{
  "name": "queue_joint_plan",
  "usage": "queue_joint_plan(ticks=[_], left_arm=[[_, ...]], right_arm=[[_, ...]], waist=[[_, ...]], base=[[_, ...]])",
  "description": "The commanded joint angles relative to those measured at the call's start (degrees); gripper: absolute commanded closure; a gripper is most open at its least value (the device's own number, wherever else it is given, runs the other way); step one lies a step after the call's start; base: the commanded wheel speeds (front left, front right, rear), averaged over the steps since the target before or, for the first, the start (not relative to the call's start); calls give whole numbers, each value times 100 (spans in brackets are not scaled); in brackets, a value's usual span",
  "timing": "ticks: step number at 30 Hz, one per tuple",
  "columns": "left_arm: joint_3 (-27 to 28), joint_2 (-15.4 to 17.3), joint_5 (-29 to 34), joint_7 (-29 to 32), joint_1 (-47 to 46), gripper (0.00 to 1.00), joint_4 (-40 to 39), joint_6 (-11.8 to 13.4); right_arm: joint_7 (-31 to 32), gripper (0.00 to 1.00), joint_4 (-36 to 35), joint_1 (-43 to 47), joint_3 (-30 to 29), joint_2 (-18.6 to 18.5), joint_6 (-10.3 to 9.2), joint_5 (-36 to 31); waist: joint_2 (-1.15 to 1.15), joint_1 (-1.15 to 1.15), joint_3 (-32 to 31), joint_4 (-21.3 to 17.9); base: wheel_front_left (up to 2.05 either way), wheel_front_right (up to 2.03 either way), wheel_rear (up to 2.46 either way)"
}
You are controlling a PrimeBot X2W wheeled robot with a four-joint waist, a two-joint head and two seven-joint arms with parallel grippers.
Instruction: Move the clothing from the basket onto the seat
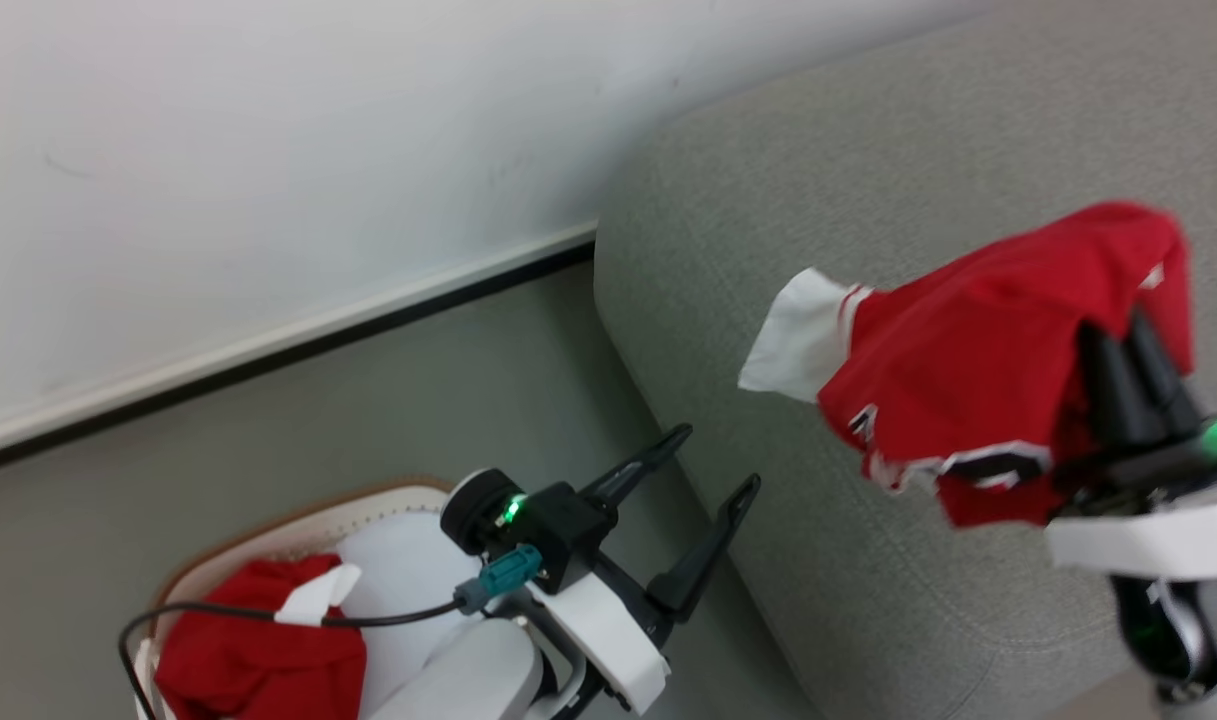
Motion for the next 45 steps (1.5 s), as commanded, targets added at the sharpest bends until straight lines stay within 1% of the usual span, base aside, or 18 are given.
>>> queue_joint_plan(ticks=[1,8,10,11,13,16,19,23,27,30,33,37,38,39,40,41,45], left_arm=[[-7,70,52,7,-113,0,-3,-16],[-77,269,156,154,-513,0,-177,-30],[-96,340,191,241,-636,0,-282,-35],[-95,378,217,264,-687,0,-321,-37],[-109,428,254,360,-829,0,-439,-41],[-94,523,317,438,-986,0,-574,-38],[-69,548,344,487,-1105,0,-698,-4],[-6,617,353,512,-1194,0,-799,58],[6,678,377,506,-1248,0,-854,71],[1,677,366,481,-1263,0,-850,92],[0,665,337,437,-1266,0,-822,108],[-4,645,284,401,-1266,0,-763,122],[1,642,272,386,-1266,0,-739,125],[2,635,257,362,-1260,0,-716,123],[2,635,257,362,-1260,0,-716,123],[2,627,237,344,-1249,0,-691,129],[-8,592,191,282,-1162,0,-583,142]], right_arm=[[-3,100,13,-231,-130,-62,-12,90],[-1,100,254,-1178,-654,-421,-12,202],[-3,100,423,-1531,-769,-644,-12,251],[-3,100,494,-1722,-810,-684,-12,308],[0,100,755,-2123,-968,-925,-12,446],[-2,100,1107,-2661,-1182,-1151,-12,526],[-1,100,1509,-3082,-1427,-1394,-12,555],[-1,100,2100,-3472,-1544,-1588,-12,479],[-2,100,2994,-3774,-1365,-1729,-12,417],[155,100,3780,-4000,-899,-1732,-12,439],[520,100,4401,-4148,-479,-1718,-12,622],[1074,100,4877,-4298,64,-1746,-12,906],[1152,77,4942,-4325,184,-1765,-12,970],[1210,43,4983,-4333,299,-1783,-12,1025],[1210,43,4983,-4333,299,-1783,-12,1025],[1231,0,5006,-4329,418,-1796,-12,1077],[1273,0,5075,-4322,847,-1918,-12,1238]], waist=[[0,0,264,140],[0,0,1178,538],[0,0,1483,633],[0,0,1603,665],[0,0,1907,768],[0,0,2279,920],[0,0,2606,1090],[0,0,2946,1273],[0,0,3161,1395],[0,0,3207,1451],[0,0,3203,1487],[0,0,3115,1517],[0,0,3080,1516],[0,0,3042,1514],[0,0,3042,1514],[0,0,2996,1507],[0,0,2736,1460]], base=[[0,0,0],[0,0,0],[0,0,0],[0,0,0],[0,0,0],[0,0,0],[0,0,0],[0,0,0],[0,0,0],[0,0,0],[0,0,0],[0,0,0],[0,0,0],[0,0,0],[0,0,0],[0,0,0],[0,0,0]])
